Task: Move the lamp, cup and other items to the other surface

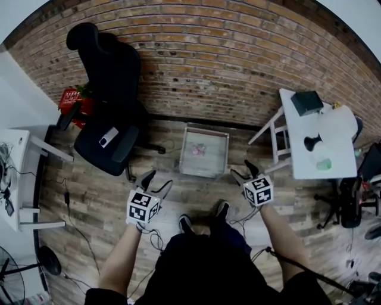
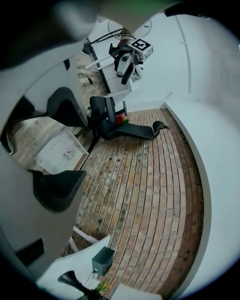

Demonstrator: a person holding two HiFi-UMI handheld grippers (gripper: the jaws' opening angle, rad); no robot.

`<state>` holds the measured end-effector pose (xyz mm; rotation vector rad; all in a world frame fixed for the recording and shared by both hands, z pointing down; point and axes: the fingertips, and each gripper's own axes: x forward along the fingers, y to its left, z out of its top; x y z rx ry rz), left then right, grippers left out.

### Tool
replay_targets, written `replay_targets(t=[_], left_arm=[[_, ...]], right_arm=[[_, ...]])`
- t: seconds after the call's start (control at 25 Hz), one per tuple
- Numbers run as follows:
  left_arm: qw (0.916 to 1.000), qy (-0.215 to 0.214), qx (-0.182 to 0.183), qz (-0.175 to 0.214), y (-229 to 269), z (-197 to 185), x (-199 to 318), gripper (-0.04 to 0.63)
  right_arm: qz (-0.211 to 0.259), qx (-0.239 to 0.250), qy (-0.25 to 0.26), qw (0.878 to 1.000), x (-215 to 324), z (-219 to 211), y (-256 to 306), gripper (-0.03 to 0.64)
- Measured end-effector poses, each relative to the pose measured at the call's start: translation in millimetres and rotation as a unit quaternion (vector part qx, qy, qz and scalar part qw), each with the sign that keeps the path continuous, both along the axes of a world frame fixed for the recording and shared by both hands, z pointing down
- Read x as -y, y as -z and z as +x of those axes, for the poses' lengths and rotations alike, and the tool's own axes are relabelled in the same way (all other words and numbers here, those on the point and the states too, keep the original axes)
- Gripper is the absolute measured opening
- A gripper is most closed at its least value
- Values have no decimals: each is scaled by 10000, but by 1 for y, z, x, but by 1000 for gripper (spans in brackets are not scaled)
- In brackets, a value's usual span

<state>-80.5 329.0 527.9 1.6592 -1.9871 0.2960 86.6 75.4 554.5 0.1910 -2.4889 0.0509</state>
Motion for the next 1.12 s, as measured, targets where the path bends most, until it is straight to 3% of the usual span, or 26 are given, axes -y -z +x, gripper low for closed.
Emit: replay_targets(t=[0.24, 0.36, 0.52, 0.84, 1.12], left_arm=[[9997, 229, 74, 30, -8, -5, -14, 282], [9991, 345, 227, -36, -16, -15, -6, 273], [9984, 470, 167, -268, -40, -25, 12, 273], [9948, 704, 51, -739, -87, -59, 67, 273], [9923, 706, -128, -1005, -118, -67, 119, 272]], right_arm=[[-118, -242, 593, 9979, -29, -28, -27, 296], [-155, -432, 851, 9953, -25, -41, -60, 295], [-218, -714, 1182, 9902, -10, -61, -110, 295], [-806, -832, 759, 9904, 56, -109, -186, 295], [-948, -1301, 1196, 9797, 80, -136, -248, 295]])
